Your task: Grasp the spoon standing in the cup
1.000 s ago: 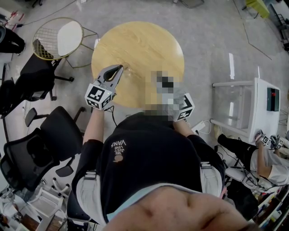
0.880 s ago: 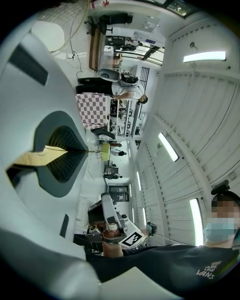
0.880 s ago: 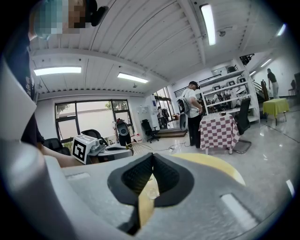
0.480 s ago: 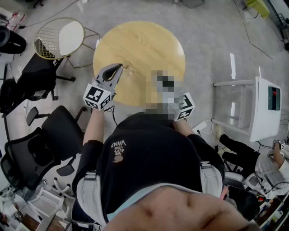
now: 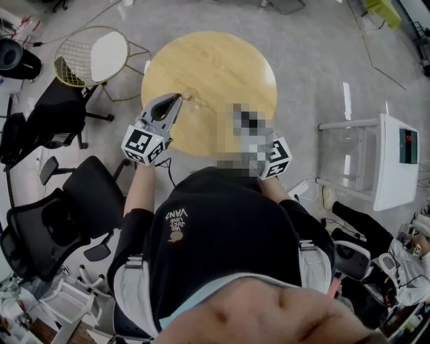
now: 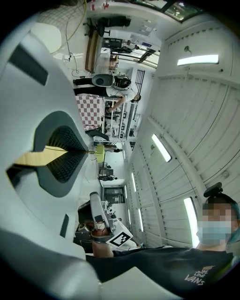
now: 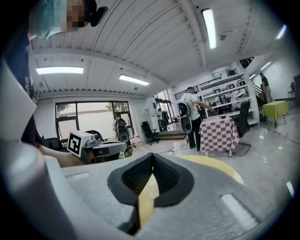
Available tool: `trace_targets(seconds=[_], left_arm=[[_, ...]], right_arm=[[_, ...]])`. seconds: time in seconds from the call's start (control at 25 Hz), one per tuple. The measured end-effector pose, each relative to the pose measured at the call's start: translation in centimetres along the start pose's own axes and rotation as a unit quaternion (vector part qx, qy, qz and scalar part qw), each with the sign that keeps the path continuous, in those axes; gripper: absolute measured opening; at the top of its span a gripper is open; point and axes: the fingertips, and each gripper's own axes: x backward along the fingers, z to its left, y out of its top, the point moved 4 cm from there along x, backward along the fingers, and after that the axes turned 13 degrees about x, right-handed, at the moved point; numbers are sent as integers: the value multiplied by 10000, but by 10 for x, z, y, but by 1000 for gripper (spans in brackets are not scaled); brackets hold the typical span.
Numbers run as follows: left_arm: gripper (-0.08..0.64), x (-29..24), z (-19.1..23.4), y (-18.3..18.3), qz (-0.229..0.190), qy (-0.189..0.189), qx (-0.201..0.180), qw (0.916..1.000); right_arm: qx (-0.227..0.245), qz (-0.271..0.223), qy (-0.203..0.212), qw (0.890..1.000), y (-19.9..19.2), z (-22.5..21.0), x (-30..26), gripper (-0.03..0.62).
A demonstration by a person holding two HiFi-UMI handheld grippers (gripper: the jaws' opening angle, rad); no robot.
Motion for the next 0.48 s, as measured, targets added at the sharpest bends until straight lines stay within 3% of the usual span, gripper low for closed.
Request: trace_targets(seconds=[0.48], left_arm=[[12,32,-3,8,-259,162,98,9995]], right_arm=[[33,-35,31,10000,2,15,0,-2]])
